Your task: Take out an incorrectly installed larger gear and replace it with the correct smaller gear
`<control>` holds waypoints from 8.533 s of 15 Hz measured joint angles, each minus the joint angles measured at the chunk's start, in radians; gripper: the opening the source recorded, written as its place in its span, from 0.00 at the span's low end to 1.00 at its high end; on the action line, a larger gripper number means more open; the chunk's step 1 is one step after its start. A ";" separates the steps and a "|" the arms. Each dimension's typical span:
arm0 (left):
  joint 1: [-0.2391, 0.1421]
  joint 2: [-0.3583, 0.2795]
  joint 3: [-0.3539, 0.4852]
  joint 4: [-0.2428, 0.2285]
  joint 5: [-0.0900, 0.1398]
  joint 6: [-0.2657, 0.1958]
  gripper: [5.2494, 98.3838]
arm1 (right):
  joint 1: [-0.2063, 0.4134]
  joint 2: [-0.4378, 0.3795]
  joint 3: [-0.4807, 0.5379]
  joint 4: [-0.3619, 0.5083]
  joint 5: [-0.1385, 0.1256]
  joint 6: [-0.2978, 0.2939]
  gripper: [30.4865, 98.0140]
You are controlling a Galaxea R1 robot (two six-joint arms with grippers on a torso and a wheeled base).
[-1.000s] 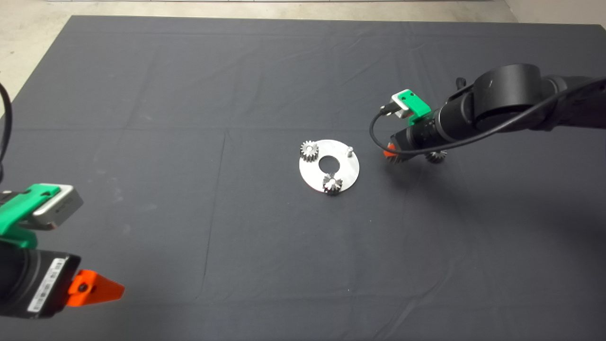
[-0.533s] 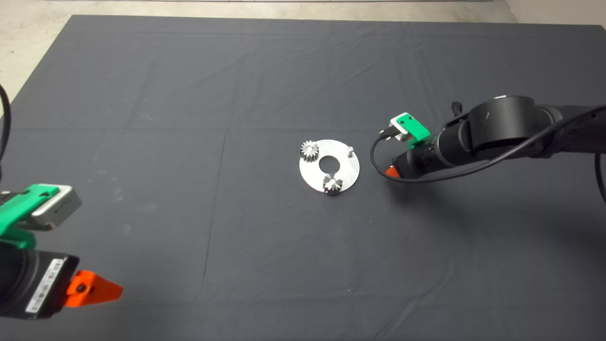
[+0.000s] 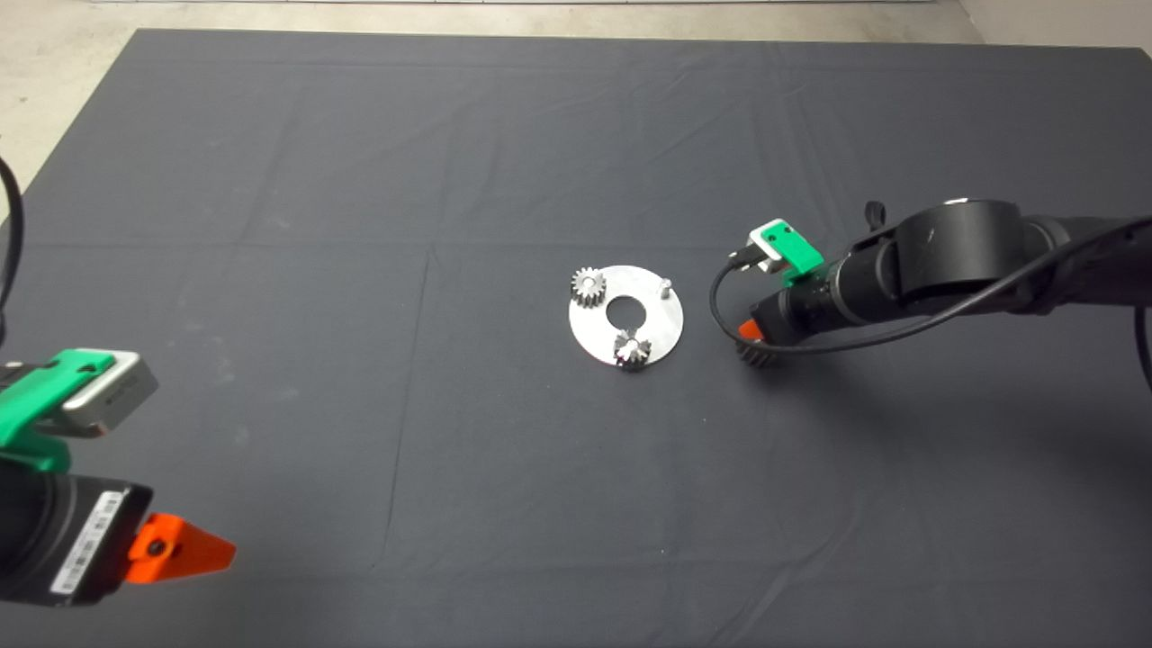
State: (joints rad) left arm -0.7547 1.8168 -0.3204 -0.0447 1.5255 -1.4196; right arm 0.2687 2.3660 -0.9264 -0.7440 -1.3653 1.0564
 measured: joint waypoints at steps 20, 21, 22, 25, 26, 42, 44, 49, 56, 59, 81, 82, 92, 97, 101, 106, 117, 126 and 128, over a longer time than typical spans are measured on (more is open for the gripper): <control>0.000 -0.002 0.000 0.000 -0.002 0.000 1.00 | 0.033 -0.312 0.095 -0.080 0.010 0.169 0.54; 0.000 -0.004 0.000 0.000 0.000 0.000 1.00 | 0.033 -0.308 0.095 -0.105 0.022 0.182 0.54; 0.000 -0.005 0.000 0.000 0.001 0.000 1.00 | 0.033 -0.307 0.094 -0.122 0.037 0.193 0.54; 0.000 -0.002 0.000 0.000 -0.001 0.000 1.00 | 0.013 -0.303 0.083 -0.172 0.084 0.210 0.54; 0.000 -0.002 0.000 0.000 0.000 0.000 1.00 | 0.002 -0.295 0.066 -0.191 0.092 0.217 0.54; 0.000 -0.005 0.000 -0.001 0.000 0.000 1.00 | -0.100 -0.229 -0.024 -0.367 0.114 0.300 0.54; 0.000 -0.005 0.000 0.000 0.000 0.000 1.00 | -0.100 -0.220 -0.027 -0.382 0.115 0.304 0.54; 0.000 -0.005 0.000 -0.001 0.000 0.000 1.00 | -0.111 -0.196 -0.068 -0.395 0.116 0.320 0.54; 0.000 -0.005 0.000 0.000 0.000 0.000 1.00 | -0.133 -0.191 -0.076 -0.408 0.116 0.333 0.54; 0.000 -0.005 0.000 0.000 0.000 0.000 1.00 | -0.133 -0.191 -0.077 -0.409 0.116 0.333 0.53; 0.000 -0.005 0.000 0.000 0.000 -0.004 1.00 | -0.136 -0.172 -0.106 -0.410 0.137 0.363 0.20; 0.000 -0.005 0.000 0.000 0.000 -0.004 1.00 | -0.135 -0.172 -0.107 -0.410 0.138 0.363 0.19; 0.000 -0.005 0.000 0.000 0.000 -0.004 1.00 | -0.130 -0.172 -0.133 -0.409 0.199 0.351 0.16; 0.000 -0.005 0.000 0.000 0.000 -0.004 1.00 | -0.071 -0.090 -0.146 -0.271 0.174 0.269 0.15; 0.000 -0.006 0.000 -0.001 0.000 -0.005 1.00 | 0.082 0.072 -0.135 -0.161 0.044 0.197 0.15; 0.000 -0.005 0.000 0.000 0.000 -0.005 1.00 | 0.121 0.100 -0.032 -0.046 0.011 0.204 0.15; 0.000 -0.005 0.000 0.000 0.000 -0.005 1.00 | 0.122 0.209 -0.016 -0.039 0.015 0.208 0.15; 0.000 -0.005 0.000 -0.001 0.000 -0.005 1.00 | 0.031 0.208 -0.027 -0.151 -0.027 0.208 0.15; 0.000 -0.012 0.000 -0.001 0.000 -0.005 1.00 | 0.031 0.208 -0.034 -0.181 -0.027 0.208 0.15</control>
State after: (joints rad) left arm -0.7543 1.8044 -0.3204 -0.0460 1.5255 -1.4249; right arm 0.3000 2.5738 -0.9603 -0.9247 -1.3921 1.2647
